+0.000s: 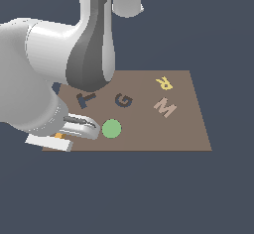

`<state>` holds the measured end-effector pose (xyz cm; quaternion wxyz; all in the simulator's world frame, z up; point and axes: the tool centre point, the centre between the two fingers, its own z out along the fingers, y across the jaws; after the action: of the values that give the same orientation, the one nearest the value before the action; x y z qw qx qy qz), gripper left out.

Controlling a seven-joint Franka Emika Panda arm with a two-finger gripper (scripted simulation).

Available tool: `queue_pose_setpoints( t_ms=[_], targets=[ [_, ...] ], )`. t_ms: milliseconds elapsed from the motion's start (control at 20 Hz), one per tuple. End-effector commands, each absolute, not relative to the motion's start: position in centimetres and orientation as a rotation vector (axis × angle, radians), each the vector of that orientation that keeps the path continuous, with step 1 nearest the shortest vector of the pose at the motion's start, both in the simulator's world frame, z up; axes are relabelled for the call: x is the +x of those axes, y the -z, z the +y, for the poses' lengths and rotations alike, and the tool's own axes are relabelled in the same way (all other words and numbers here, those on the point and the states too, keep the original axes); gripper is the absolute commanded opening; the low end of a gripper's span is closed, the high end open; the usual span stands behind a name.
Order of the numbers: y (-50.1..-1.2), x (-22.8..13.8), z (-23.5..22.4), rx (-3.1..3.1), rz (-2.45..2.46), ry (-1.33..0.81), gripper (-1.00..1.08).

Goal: Insert a designated object into the corresponding slot on a board.

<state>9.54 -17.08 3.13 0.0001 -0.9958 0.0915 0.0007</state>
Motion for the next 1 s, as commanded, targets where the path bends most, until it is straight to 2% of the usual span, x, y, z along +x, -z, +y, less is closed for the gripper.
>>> queue_pose_setpoints(
  t_ms=[0,950],
  targets=[
    [-2.99,9.59,-17.09,-3.128,0.287,0.000,-1.00],
    [-3.12,9.03,-16.63,-3.133,0.228,0.001,-1.00]
  ],
)
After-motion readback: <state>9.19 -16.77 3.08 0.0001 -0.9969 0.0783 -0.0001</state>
